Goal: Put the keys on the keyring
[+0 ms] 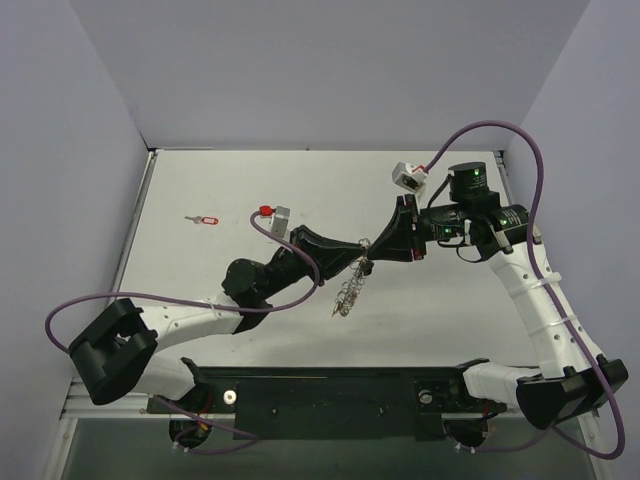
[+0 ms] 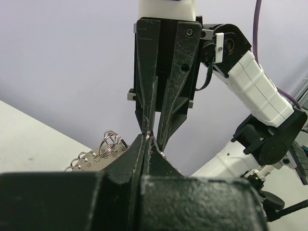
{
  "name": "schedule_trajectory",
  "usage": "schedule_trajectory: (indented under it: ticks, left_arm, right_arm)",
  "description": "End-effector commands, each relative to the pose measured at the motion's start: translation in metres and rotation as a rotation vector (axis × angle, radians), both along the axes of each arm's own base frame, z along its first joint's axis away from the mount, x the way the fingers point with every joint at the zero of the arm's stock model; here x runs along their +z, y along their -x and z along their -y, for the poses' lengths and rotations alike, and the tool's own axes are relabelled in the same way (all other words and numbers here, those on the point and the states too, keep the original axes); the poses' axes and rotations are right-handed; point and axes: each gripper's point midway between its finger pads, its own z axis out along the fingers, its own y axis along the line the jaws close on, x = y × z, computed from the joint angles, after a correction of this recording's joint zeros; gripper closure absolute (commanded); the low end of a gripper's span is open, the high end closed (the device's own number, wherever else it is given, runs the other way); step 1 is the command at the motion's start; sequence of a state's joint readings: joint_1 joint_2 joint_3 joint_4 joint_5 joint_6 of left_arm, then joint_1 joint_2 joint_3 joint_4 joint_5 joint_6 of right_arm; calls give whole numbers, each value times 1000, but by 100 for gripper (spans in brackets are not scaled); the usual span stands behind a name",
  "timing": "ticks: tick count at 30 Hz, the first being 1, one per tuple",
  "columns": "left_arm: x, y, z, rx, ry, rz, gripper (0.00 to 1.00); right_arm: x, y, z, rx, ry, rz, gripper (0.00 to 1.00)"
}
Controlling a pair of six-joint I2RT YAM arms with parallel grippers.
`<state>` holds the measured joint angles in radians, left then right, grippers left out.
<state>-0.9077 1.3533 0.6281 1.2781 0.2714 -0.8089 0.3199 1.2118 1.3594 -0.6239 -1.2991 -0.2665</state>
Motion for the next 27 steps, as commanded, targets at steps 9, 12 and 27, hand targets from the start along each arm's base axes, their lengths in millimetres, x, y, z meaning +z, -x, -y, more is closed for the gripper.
schedule_trajectory:
  ticks: [9,12,27]
  left_arm:
    - [88,28,-41,-3,326,240,100]
    - [88,28,-41,-3,326,240,100]
    - [68,30,-36,-42,225,227,75]
  right_arm:
    - [5,3,-3,-10,-17,-2,92]
    - [7,5,-4,-2,-23,2,100]
    - [-7,-1,3,-75,30,-24,100]
